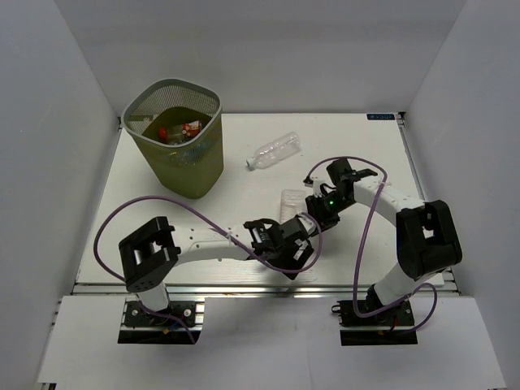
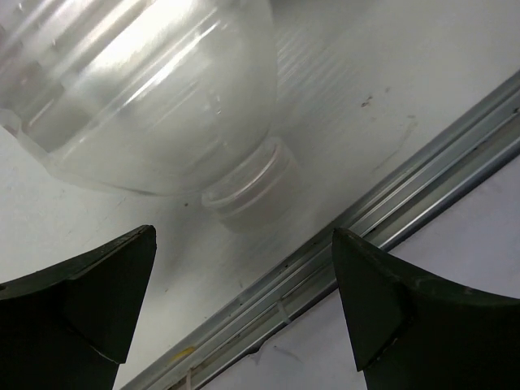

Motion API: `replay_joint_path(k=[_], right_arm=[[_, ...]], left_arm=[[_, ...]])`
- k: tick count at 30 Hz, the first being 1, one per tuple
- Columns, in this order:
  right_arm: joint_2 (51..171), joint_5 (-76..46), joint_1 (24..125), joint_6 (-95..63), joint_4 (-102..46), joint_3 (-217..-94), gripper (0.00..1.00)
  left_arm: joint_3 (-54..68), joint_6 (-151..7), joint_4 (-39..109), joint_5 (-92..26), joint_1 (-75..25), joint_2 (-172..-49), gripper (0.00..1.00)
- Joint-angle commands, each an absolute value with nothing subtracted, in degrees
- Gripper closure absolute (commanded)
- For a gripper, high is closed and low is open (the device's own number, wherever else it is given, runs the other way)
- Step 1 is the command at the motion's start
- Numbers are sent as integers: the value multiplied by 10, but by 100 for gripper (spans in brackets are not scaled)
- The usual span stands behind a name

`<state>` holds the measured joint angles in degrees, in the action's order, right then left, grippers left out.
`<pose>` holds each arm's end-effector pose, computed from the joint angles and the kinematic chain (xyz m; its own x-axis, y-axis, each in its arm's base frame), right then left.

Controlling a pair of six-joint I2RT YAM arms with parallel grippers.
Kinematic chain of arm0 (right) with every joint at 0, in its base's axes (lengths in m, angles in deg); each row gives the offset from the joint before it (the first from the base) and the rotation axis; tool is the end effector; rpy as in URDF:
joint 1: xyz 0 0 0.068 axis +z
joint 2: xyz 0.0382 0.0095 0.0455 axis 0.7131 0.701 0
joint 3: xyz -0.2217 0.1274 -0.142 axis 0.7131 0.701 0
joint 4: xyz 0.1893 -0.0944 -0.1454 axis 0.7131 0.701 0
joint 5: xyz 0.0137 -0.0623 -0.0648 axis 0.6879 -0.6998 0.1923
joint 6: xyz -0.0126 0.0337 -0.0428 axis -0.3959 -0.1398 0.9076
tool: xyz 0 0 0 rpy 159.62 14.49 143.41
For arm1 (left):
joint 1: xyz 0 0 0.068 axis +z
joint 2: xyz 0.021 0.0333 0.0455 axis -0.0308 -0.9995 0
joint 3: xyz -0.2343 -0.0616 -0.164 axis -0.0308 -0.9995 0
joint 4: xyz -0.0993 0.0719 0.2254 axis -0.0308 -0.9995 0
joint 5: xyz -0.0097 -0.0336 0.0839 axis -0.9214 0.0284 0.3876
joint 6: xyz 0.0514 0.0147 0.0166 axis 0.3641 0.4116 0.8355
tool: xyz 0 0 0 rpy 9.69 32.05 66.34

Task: Put the plastic bottles in the bin

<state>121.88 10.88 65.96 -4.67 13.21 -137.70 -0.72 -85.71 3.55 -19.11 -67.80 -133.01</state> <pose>0.2613 0.1201 0.2090 -0.8736 -0.3985 -0.2792 -0.4865 0.7083 0.5115 0.1233 -0.3196 0.2126 -0.6752 0.5850 -0.4494 0.6926 0.7124 -0.1132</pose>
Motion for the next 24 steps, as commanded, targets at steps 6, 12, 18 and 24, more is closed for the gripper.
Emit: replay_joint_path(k=[6, 12, 18, 24], right_arm=[[1196, 144, 658, -33, 123, -1372, 69], [1211, 183, 664, -10, 159, -1381, 73], [1220, 200, 681, 6, 171, -1382, 74], [1242, 208, 708, 4, 176, -1392, 74]], left_arm=[[23, -905, 7, -133, -685, -1328, 1], [46, -924, 2, -128, -685, -1328, 1], [53, -962, -35, -109, -685, -1311, 1], [39, -1003, -69, -91, -685, -1292, 1]])
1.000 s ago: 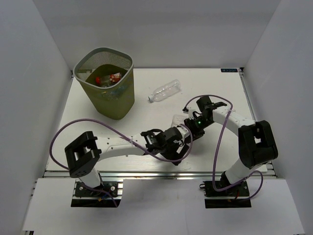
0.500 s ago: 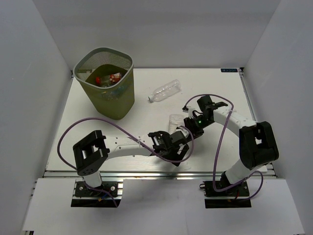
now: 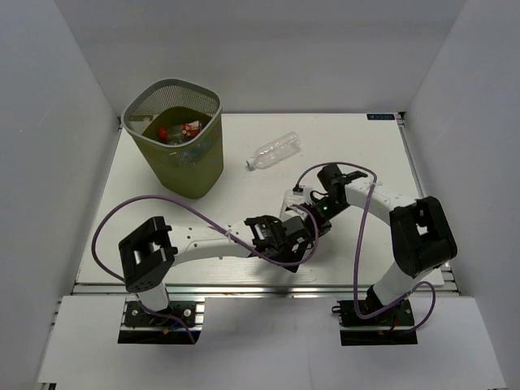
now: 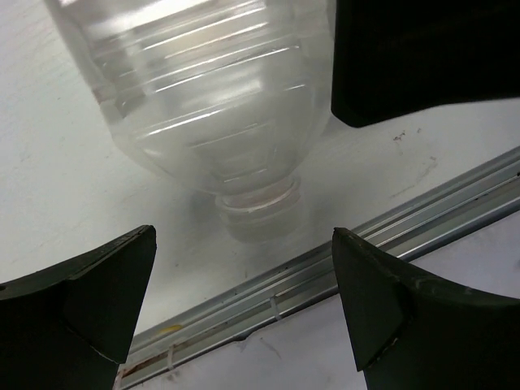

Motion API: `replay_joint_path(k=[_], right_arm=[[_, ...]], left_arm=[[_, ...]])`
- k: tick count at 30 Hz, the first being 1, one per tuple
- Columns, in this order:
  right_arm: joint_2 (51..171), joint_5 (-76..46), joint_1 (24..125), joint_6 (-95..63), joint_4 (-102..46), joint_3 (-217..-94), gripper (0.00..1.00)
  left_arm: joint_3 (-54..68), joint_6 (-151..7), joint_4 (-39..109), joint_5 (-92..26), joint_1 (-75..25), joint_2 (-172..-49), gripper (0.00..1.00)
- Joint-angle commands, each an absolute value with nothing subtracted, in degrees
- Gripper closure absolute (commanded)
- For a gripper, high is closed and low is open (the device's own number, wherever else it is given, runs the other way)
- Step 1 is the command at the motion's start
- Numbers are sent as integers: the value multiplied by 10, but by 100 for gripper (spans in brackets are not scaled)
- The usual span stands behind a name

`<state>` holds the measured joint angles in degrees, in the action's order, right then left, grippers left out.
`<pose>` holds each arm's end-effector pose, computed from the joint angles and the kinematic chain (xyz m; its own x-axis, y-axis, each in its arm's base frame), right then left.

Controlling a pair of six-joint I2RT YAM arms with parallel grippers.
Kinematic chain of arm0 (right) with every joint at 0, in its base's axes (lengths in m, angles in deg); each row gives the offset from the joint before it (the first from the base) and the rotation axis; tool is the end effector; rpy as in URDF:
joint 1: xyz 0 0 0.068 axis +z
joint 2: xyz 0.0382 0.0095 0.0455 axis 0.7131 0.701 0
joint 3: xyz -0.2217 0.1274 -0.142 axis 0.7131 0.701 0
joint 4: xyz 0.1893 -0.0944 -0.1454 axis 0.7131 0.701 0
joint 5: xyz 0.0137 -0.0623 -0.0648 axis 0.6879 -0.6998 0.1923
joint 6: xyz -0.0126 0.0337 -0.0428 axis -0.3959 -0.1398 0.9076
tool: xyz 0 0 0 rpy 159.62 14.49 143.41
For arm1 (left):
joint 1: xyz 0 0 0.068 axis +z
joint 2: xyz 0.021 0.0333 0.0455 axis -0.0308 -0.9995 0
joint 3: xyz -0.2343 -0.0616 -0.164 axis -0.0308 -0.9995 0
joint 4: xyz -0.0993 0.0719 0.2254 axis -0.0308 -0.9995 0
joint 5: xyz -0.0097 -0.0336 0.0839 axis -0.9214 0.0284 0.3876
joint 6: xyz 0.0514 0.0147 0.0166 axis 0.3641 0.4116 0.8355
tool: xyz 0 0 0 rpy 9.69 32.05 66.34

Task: Put the plastic bottles in the bin

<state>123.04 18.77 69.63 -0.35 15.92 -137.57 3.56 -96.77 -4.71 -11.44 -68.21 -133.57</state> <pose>0.2477 0.1388 0.2052 -0.8247 -0.4983 -0.2675 -0.5444 0.5714 0.6141 0.1256 -0.3180 0.2246 -0.7800 0.4487 -0.4361 0.5203 0.8523 -0.0538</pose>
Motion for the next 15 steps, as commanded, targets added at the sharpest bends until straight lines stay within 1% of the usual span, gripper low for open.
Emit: replay_joint_path(k=[1, 7, 15], right_arm=[[1244, 207, 712, 3, 170, -1398, 74], [1277, 205, 729, -14, 149, -1416, 74], [1310, 201, 742, -40, 115, -1458, 74]], left_arm=[[32, -1003, -74, -85, -685, -1283, 1], [20, -1012, -74, -73, -685, -1275, 1], [26, -1012, -69, -63, -685, -1294, 1]])
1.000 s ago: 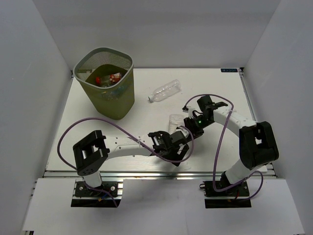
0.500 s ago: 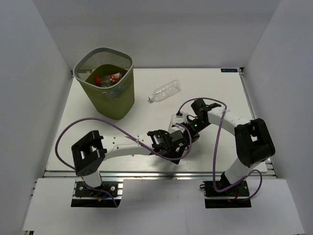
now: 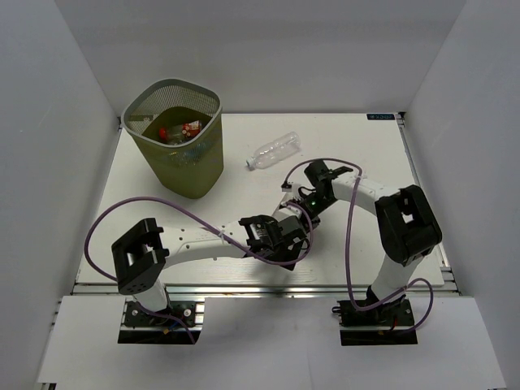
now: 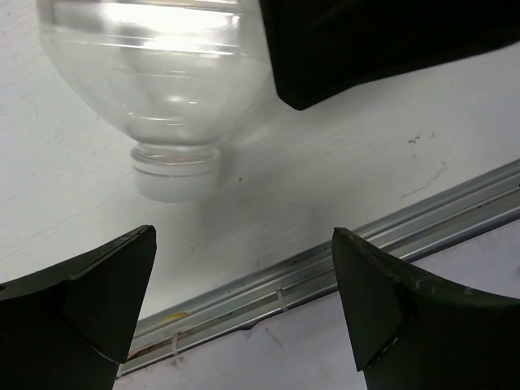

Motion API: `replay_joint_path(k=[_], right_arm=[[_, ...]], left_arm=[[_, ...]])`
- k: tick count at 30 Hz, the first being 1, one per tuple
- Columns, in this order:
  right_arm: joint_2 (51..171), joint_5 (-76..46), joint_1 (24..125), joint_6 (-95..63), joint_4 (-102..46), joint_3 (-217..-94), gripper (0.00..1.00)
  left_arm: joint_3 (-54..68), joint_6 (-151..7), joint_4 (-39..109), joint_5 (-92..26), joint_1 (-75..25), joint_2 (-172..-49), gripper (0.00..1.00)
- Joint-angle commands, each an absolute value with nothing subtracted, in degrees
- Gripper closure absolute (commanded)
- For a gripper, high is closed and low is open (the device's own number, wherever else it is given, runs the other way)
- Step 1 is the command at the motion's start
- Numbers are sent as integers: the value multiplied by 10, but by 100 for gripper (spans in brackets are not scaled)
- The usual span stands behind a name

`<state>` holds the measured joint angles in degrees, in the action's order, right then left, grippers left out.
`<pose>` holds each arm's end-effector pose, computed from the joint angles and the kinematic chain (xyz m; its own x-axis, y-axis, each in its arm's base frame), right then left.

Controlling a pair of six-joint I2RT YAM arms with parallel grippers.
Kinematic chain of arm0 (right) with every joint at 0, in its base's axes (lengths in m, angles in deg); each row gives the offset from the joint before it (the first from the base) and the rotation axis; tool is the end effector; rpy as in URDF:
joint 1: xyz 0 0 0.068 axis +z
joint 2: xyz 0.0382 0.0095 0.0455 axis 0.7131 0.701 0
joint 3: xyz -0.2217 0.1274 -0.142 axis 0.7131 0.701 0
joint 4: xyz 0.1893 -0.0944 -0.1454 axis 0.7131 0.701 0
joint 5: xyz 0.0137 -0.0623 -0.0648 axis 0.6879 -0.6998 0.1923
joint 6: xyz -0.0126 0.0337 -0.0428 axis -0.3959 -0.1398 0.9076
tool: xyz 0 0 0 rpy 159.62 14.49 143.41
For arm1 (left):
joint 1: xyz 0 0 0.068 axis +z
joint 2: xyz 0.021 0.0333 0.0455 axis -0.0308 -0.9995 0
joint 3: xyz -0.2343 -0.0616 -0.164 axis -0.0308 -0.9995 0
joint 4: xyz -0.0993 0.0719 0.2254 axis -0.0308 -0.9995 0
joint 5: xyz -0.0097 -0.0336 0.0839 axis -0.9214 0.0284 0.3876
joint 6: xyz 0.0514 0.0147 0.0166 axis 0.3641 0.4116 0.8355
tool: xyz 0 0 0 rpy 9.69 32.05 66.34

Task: Put the plastic bottles in the bin

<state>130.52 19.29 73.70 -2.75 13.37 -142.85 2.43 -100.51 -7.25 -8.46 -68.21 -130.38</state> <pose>0.2668 0.1722 0.1924 -0.8099 -0.5315 -0.2482 -0.5517 0.5465 0.6301 0.1224 -0.3037 0.2351 -0.8012 0.3871 -0.4564 0.4535 0.8903 -0.0411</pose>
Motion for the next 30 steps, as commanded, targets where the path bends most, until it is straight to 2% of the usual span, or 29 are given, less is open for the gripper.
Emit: replay_joint_path(k=[1, 10, 17, 27, 30], right_arm=[[1309, 202, 742, -33, 123, -1459, 74], [1179, 206, 714, 56, 175, -1396, 70], [1134, 219, 667, 83, 178, -1385, 55], [1114, 233, 634, 88, 189, -1393, 54], [1109, 233, 625, 88, 189, -1394, 54]], left_arm=[[26, -1012, -69, -63, -685, -1294, 1], [2, -1027, -81, 1, -673, -1289, 3], [-27, -975, -51, 7, -656, -1280, 4], [-27, -932, 25, -19, -639, -1317, 6], [-21, -925, 33, -29, -634, -1333, 10]])
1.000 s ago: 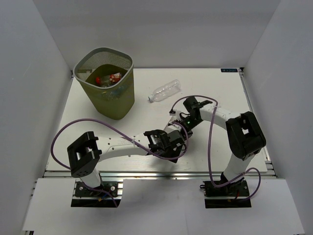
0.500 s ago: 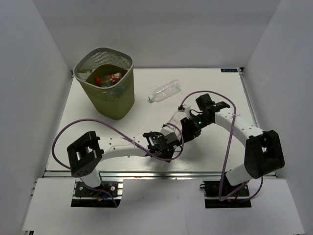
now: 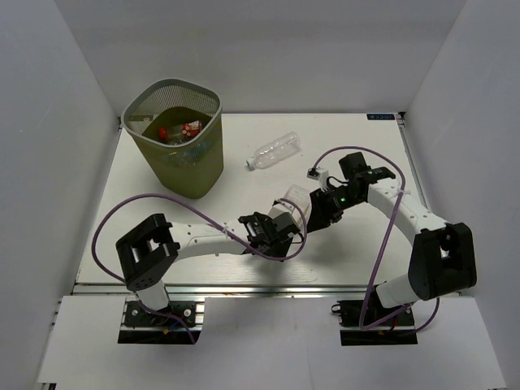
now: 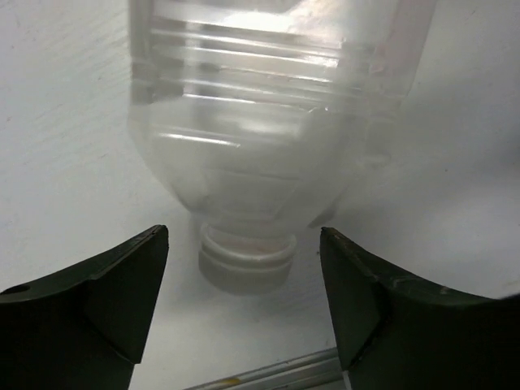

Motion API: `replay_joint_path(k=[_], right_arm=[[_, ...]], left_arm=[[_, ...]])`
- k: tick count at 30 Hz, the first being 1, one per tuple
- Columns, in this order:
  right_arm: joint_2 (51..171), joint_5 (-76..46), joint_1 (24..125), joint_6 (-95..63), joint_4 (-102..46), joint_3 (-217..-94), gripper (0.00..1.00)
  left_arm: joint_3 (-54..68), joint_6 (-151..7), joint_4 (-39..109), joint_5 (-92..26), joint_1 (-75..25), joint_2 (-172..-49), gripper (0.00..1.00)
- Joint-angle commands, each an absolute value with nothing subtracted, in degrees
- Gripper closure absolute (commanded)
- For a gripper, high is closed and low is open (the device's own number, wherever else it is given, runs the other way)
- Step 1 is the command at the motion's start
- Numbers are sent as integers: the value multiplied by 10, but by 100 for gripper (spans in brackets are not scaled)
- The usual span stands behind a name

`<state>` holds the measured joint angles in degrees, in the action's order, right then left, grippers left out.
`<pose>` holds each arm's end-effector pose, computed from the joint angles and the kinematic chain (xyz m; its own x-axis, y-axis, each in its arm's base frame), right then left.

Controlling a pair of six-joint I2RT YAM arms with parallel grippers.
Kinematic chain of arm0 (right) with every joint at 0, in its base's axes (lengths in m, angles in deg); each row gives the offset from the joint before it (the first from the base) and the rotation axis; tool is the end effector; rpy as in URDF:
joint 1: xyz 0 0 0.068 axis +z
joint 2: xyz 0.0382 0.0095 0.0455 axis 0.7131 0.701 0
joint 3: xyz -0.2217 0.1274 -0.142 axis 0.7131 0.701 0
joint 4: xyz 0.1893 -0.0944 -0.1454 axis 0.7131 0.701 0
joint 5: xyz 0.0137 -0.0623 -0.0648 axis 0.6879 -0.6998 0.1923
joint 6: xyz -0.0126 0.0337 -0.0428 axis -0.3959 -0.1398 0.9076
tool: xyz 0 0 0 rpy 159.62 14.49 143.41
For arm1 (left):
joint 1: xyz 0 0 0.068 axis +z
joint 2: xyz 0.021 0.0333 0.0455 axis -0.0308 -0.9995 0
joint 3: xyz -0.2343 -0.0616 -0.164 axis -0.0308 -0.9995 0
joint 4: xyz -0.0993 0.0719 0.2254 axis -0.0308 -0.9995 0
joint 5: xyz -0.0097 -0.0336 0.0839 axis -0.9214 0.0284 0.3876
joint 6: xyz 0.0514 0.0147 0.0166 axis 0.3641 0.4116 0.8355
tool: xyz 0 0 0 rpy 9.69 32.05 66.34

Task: Put the plastic bottles in the bin

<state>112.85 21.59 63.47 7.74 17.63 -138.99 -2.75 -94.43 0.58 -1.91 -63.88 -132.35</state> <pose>0.2415 0.1065 0.2573 -0.7265 -0.4579 -0.5125 -0.6870 0.5007 0.5266 0.1493 -0.2930 0.2065 -0.7509 0.4040 -0.5223 0.4272 0.9004 0.0823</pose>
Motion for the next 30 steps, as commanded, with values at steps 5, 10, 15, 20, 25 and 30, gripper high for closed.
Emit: replay_joint_path(k=[5, 10, 15, 20, 25, 30], right_arm=[[1106, 237, 617, 89, 190, -1396, 54], [1090, 225, 601, 91, 182, -1394, 54], [1051, 163, 584, 88, 106, -1394, 27], [1042, 78, 566, 114, 45, -1415, 10], [1082, 58, 537, 118, 57, -1483, 10], [1067, 77, 516, 111, 27, -1478, 10]], left_arm=[[-4, -920, 38, -36, -628, -1352, 42], [3, -915, 28, -30, -628, -1326, 80], [59, -889, -7, 11, -628, -1269, 100], [204, -827, -43, 80, -602, -1220, 100], [366, -756, -69, 130, -542, -1228, 100], [441, -730, -95, 171, -466, -1234, 100]])
